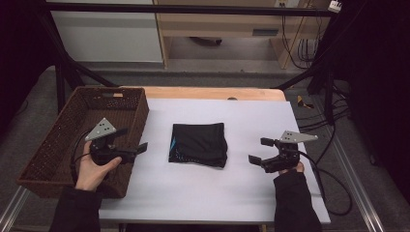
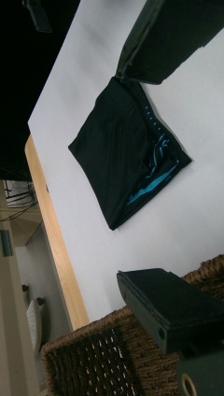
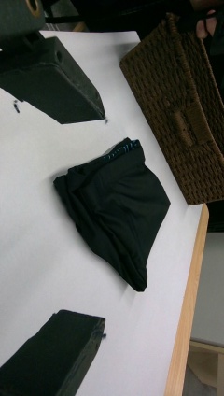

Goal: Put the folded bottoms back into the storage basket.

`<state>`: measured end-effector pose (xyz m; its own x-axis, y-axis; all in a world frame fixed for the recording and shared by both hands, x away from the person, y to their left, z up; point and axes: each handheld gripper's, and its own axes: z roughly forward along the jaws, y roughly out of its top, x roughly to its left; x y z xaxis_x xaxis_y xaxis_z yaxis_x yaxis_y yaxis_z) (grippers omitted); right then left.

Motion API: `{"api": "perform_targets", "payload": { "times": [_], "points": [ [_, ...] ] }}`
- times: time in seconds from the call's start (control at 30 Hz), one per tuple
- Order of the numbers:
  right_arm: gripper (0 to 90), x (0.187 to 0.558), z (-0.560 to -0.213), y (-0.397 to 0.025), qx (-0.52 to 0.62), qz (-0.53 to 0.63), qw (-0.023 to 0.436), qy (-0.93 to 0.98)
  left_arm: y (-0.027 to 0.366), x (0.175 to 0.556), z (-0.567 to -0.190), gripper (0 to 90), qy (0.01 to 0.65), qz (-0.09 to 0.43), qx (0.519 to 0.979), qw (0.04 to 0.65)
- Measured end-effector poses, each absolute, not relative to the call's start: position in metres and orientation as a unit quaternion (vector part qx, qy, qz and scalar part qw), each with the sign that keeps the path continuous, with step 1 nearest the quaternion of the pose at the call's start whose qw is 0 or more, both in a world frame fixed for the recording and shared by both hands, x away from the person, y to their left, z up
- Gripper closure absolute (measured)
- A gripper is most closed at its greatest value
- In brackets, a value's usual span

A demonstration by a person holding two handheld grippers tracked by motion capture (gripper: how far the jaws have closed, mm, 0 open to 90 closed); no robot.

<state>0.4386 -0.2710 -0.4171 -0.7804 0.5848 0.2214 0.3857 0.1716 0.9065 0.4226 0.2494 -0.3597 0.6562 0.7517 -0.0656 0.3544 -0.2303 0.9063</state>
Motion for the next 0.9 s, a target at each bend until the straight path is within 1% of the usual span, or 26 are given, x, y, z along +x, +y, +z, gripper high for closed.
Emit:
{"api": "perform_targets", "payload": {
  "times": [0.63, 0.9],
  "points": [
    [3.0, 0.439, -0.418, -0.271, 0.32, 0.557, 0.089, 0.761, 0.228, 0.418, -0.349, 3.2, 0.361, 0.196, 0.766, 0.494],
    [3.0, 0.439, -0.418, -0.271, 0.321, 0.556, 0.089, 0.762, 0.211, 0.423, -0.346, 2.9, 0.355, 0.191, 0.77, 0.494]
  ]
}}
